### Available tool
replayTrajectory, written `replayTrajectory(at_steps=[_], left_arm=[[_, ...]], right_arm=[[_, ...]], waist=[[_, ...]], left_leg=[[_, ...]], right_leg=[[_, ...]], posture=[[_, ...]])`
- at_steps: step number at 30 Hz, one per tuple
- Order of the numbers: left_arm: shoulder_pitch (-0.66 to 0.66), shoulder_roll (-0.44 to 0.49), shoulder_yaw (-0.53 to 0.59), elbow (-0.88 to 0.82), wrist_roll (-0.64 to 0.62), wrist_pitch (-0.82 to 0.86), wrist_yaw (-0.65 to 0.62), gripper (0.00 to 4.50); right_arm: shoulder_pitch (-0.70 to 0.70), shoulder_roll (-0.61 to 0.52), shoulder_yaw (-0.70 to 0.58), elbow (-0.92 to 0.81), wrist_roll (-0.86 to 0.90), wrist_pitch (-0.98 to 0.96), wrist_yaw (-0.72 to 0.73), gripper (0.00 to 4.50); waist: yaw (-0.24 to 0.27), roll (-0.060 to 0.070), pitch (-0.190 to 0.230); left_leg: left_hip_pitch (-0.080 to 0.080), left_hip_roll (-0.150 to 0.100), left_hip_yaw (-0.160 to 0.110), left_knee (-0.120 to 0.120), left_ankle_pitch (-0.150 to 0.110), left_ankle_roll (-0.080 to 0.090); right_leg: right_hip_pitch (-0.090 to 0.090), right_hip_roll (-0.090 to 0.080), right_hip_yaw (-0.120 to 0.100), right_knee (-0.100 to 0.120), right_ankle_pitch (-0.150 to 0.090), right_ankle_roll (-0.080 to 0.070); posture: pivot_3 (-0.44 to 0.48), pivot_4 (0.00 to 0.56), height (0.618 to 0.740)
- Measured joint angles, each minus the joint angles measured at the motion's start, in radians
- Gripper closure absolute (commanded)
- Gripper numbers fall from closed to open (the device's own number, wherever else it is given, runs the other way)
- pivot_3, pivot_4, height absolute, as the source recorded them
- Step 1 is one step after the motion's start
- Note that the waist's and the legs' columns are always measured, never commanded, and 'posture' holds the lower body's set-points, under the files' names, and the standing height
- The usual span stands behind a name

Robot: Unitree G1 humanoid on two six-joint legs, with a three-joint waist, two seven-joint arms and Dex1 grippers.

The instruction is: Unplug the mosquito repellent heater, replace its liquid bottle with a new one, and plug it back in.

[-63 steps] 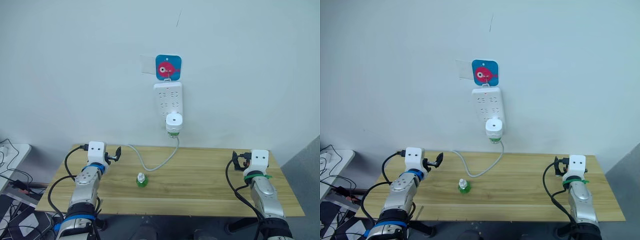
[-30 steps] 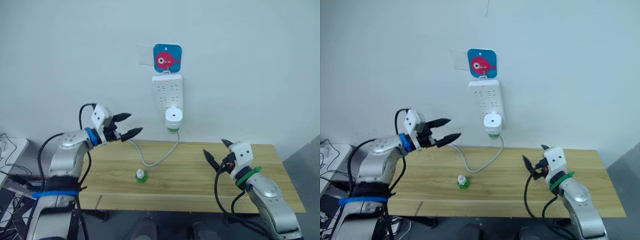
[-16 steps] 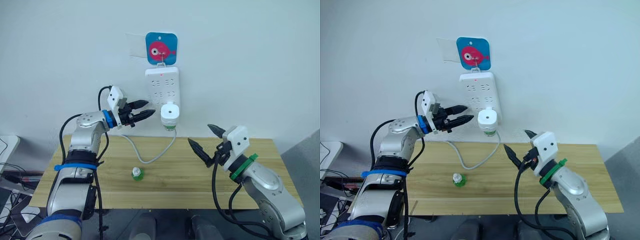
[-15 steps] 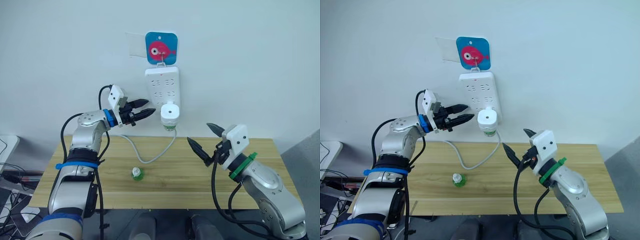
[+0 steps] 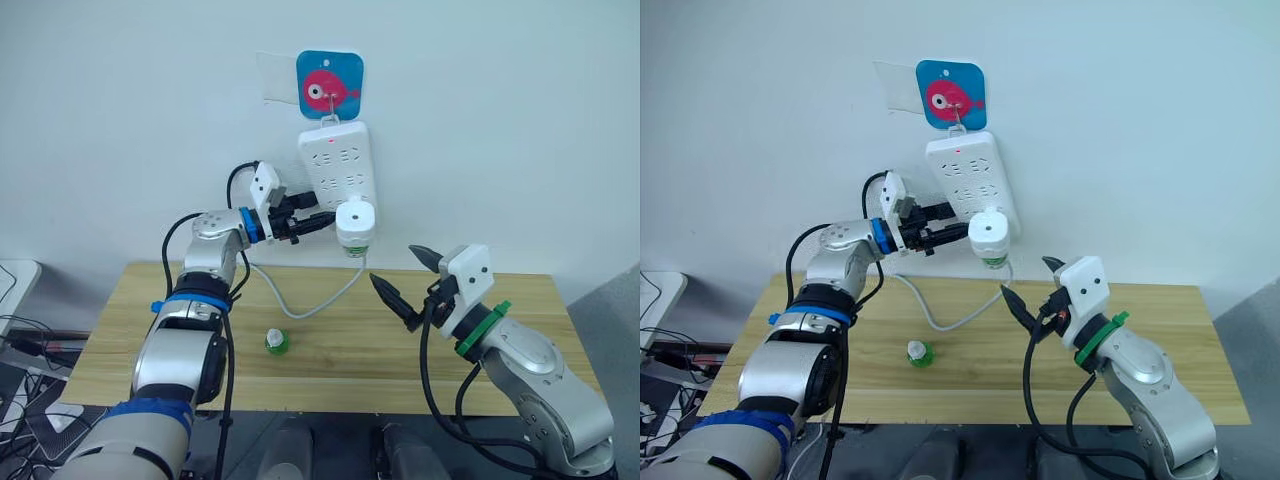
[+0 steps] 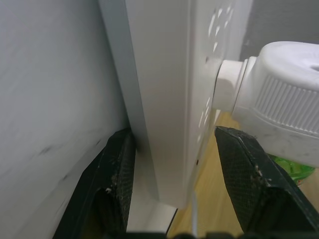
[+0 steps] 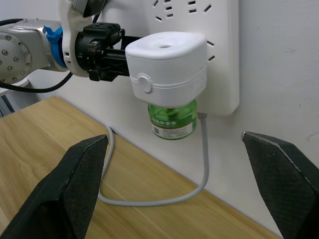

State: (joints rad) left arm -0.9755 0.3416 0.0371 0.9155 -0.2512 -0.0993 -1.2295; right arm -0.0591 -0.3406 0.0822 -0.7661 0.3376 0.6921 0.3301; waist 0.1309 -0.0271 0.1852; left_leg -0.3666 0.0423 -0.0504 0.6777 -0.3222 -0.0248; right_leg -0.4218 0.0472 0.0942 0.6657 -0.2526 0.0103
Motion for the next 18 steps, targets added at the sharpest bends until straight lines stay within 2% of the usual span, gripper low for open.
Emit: replayTrajectory(at_steps=[5, 8, 17, 18], left_arm=[[-0.005, -0.002, -0.001, -0.029, -0.015, 0.071, -0.062, 1.88], [0.015, 0.003, -0.003, -0.104, -0.024, 0.147, -0.096, 1.88], [0.035, 0.003, -0.004, -0.168, -0.024, 0.211, -0.079, 1.88], [0.035, 0.002, -0.004, -0.168, -0.024, 0.211, -0.076, 2.06]], right_arm=[[0.002, 0.000, -0.003, -0.003, 0.006, 0.011, -0.006, 0.00], [0.011, 0.005, -0.002, -0.009, 0.007, 0.018, -0.012, 0.00], [0.009, 0.024, 0.002, -0.015, 0.007, 0.029, -0.041, 0.00], [0.006, 0.032, 0.003, -0.015, 0.007, 0.034, -0.047, 0.00]], waist=[[0.000, 0.001, 0.002], [-0.002, 0.002, 0.002], [-0.003, 0.002, 0.003], [-0.003, 0.003, 0.003]], left_leg=[[-0.001, 0.000, -0.002, 0.000, 0.000, 0.000], [-0.001, 0.000, -0.002, 0.000, 0.000, 0.000], [-0.001, 0.000, -0.003, 0.000, 0.000, 0.000], [-0.001, 0.000, -0.003, 0.000, 0.000, 0.000]], right_leg=[[0.000, 0.000, -0.002, 0.000, 0.000, 0.000], [0.000, 0.000, -0.002, 0.000, 0.000, 0.000], [0.000, 0.000, -0.002, 0.000, 0.000, 0.000], [0.000, 0.000, -0.002, 0.000, 0.000, 0.000]], posture=[[0.246, 0.208, 0.740], [0.245, 0.207, 0.740], [0.251, 0.207, 0.740], [0.252, 0.207, 0.740]])
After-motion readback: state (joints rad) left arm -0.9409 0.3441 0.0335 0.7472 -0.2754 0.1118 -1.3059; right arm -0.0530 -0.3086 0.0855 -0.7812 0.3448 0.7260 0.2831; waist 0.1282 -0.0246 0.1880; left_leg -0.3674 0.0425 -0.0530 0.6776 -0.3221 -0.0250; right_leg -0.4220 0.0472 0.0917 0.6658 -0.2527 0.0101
